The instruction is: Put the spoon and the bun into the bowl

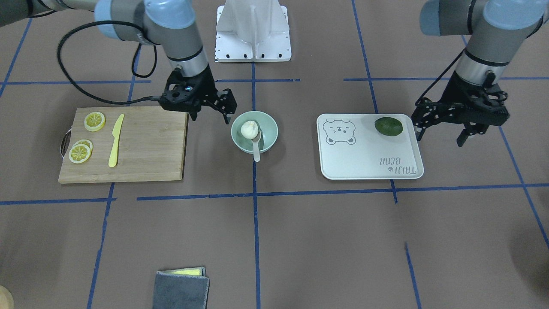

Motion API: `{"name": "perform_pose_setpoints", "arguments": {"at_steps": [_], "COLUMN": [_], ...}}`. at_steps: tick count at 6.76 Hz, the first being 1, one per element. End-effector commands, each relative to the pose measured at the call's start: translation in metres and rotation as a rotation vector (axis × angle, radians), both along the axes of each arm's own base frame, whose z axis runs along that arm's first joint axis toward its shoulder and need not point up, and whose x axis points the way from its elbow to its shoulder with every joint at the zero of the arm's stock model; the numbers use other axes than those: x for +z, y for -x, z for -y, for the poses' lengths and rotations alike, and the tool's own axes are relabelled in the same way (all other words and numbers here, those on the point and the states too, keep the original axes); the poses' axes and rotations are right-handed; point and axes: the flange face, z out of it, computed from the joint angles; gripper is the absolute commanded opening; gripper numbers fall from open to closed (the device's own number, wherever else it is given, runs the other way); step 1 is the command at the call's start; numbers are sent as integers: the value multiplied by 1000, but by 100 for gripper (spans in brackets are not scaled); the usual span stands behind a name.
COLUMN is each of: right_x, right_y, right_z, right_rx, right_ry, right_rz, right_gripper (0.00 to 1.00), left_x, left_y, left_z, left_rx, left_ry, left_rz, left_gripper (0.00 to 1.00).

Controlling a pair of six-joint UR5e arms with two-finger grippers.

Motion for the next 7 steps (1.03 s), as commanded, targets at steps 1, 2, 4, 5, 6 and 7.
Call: {"name": "perform_pose_setpoints", "arguments": {"at_steps": [1,2,4,5,6,7], "right_x": [94,141,225,253,284,317], "right_y": [-148,-215,-341,-389,-433,-454], "right_z": [21,39,57,60,55,47], "right_rx": [-133,-213,-278,-316,-378,-447], "right_ry": [-75,-126,-185,-196,-191,-196], "right_rz": [-70,-103,-144,-157,-188,-194], "right_gripper": [100,100,100,100,100,100], "left_x": [58,95,158,179,193,194], "left_y": [95,142,229,249,257,258], "left_z": [4,5,15,12,-8,-15], "left_rx": [133,185,226,222,222,217], "left_ry": [-56,-76,-107,-68,21,105], "left_rz": [31,46,112,105,22,-14], "left_gripper": [100,100,100,100,100,100]}}
